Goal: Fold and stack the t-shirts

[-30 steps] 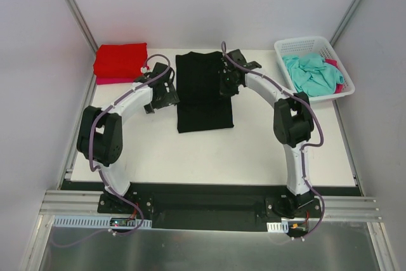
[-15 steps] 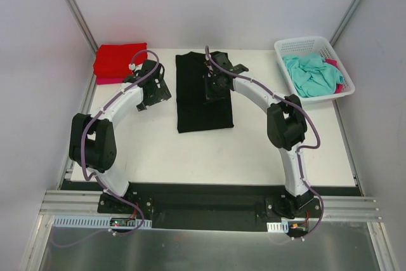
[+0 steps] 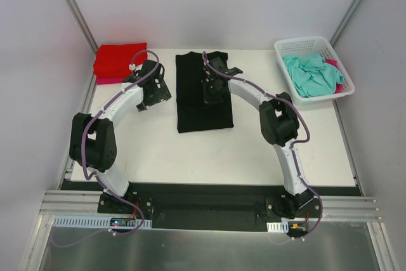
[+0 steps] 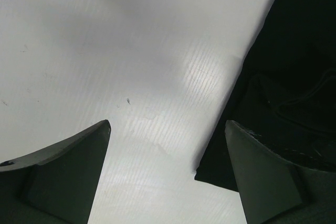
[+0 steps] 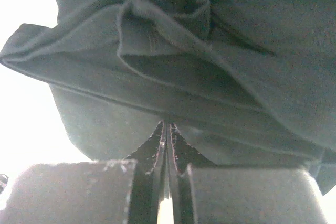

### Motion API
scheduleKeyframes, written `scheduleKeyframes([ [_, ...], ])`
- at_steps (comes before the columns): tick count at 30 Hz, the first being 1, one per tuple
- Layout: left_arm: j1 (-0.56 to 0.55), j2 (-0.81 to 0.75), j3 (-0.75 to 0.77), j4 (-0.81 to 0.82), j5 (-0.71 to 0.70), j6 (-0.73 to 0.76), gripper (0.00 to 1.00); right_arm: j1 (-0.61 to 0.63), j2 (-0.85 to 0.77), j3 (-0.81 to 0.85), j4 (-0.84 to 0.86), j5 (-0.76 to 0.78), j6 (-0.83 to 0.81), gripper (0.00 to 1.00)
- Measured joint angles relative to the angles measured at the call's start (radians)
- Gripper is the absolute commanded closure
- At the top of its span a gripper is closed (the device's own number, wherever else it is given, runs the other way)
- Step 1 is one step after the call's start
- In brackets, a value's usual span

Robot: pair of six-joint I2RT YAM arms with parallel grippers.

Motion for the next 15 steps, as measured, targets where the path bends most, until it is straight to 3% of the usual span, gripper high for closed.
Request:
scheduleKeyframes([
  [9,0.000,0.007,0.000,0.000,0.006,0.000,0.10,-0.042,0.173,0.282,-0.026,-0.021,-0.001,0.99],
  [15,0.000,0.007,-0.012,0.001,0.015,0.000,0.11,-0.157,0.207,0.340,-0.014,-0.053,0.008,0.99],
])
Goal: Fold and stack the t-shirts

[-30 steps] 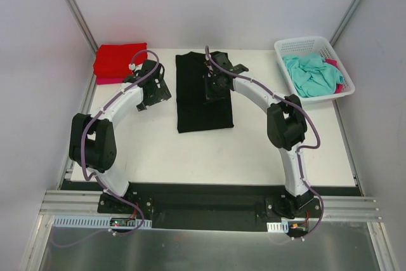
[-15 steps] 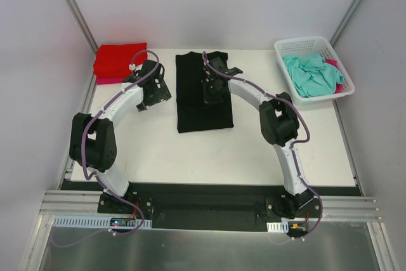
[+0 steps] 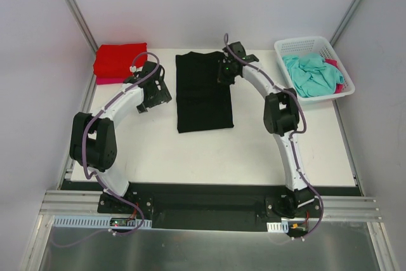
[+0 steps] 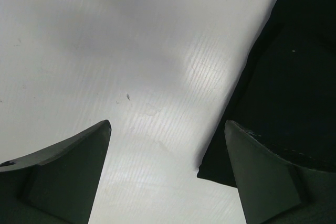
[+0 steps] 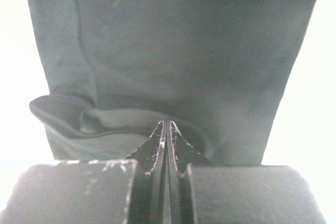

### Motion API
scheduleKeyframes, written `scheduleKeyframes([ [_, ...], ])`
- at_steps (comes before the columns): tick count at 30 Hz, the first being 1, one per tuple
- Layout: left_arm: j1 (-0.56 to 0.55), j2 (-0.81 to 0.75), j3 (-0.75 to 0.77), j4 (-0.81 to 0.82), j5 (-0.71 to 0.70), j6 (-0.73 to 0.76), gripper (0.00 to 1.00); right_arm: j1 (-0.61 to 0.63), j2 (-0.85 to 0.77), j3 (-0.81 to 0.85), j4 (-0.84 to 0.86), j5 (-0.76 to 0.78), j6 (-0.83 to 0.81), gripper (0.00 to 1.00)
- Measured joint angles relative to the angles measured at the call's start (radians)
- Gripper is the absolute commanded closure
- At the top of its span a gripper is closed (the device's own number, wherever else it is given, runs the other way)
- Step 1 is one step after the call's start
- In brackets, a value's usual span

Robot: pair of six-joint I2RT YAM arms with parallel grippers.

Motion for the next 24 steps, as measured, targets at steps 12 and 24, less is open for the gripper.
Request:
scheduleKeyframes([
  [12,-0.008,0.001,-0.075,0.045,0.069,-0.025,0.13,-0.126,-0.151,-0.228,0.026,-0.047,-0.005,0.81],
  [24,-0.046,0.034,-0.173,0.184,0.237,-0.098,0.14,-0.122,-0.383,-0.488,0.042,-0.045,-0.027,0.59],
])
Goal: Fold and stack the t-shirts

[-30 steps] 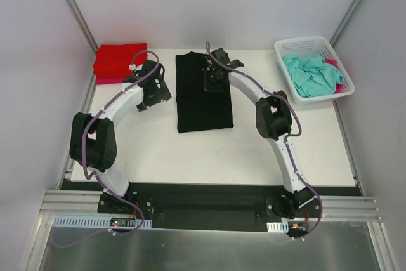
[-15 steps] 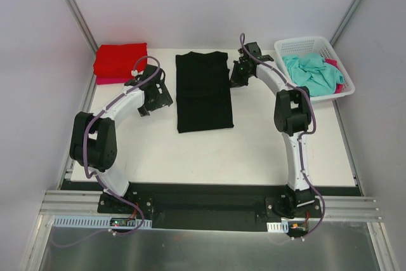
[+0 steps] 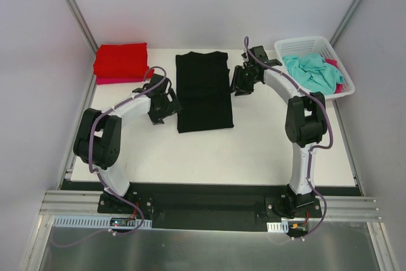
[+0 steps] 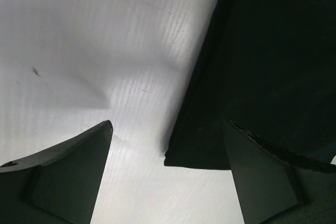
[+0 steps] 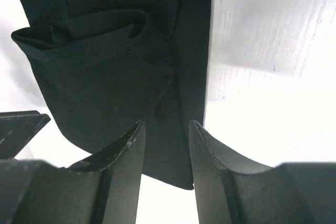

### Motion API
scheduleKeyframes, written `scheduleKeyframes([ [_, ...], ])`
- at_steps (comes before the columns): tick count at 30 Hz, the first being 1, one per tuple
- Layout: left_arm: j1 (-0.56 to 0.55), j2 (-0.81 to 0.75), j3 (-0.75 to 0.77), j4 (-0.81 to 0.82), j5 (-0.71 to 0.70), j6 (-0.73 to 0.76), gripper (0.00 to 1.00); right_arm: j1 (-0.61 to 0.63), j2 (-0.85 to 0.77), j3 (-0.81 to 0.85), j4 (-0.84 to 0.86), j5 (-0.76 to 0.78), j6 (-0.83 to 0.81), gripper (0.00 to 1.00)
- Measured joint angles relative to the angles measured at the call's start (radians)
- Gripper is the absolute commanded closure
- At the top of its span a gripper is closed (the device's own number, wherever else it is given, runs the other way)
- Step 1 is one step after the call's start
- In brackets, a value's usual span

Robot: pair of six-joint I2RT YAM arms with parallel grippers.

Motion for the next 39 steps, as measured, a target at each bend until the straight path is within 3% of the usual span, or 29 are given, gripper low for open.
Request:
scheduleKeyframes([
  [16,-0.022,0.061,0.006,0.030,0.035,-0.028,0.14,-0.010,0.296,0.401,-0.012,-0.042,0.000,0.64],
  [23,-0.022,0.077,0.023,0.034,0.037,-0.028,0.14,-0.011,0.313,0.394,0.010,-0.077,0.023,0.70],
  [31,-0.022,0.084,0.030,0.036,0.038,-0.028,0.14,-0.011,0.314,0.356,0.027,-0.090,0.039,0.71],
  [39,-0.022,0.090,0.036,0.042,0.039,-0.028,0.14,-0.003,0.314,0.340,0.038,-0.096,0.039,0.84],
])
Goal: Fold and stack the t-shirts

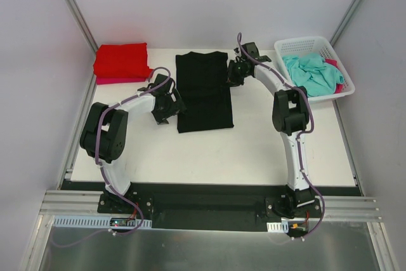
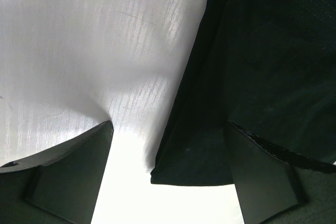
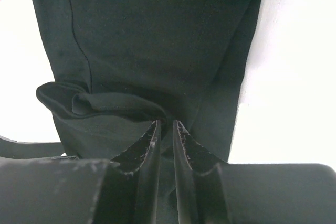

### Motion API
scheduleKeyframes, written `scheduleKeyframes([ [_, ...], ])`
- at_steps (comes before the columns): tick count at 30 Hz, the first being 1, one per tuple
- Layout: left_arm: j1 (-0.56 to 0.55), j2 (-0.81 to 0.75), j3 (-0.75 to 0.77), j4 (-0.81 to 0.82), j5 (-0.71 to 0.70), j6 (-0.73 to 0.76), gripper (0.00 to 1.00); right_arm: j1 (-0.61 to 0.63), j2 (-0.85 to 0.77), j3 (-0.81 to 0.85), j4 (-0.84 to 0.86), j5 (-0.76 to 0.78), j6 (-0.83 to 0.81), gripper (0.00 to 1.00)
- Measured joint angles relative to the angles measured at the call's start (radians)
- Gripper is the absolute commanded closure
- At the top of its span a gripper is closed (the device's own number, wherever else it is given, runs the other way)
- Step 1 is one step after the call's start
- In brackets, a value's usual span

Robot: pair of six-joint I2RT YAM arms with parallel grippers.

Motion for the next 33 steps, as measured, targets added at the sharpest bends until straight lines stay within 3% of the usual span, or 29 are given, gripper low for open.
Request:
scheduleKeyframes([
  [5,0.000,0.000,0.000,0.000,0.000,0.000,0.14,0.002,0.001,0.000,0.000,0.001,-0.002,0.93],
  [16,0.000,0.000,0.000,0.000,0.000,0.000,0.14,-0.035,0.006,0.031,-0.022,0.023,-0.029,0.94],
  [18,0.000,0.000,0.000,0.000,0.000,0.000,0.14,-0.055,0.014,0.054,-0.025,0.028,-0.037,0.91],
  [19,0.000,0.000,0.000,0.000,0.000,0.000,0.14,-0.061,0.019,0.067,-0.026,0.031,-0.040,0.81],
  [28,0.000,0.000,0.000,0.000,0.000,0.001,0.14,-0.098,0.060,0.116,-0.031,0.034,-0.056,0.71],
  [31,0.000,0.000,0.000,0.001,0.004,0.002,0.14,-0.092,0.022,0.018,-0.010,0.019,-0.056,0.74],
  [33,0.000,0.000,-0.003,0.006,0.018,0.003,0.14,-0.085,-0.046,-0.140,0.013,0.014,-0.051,0.75],
])
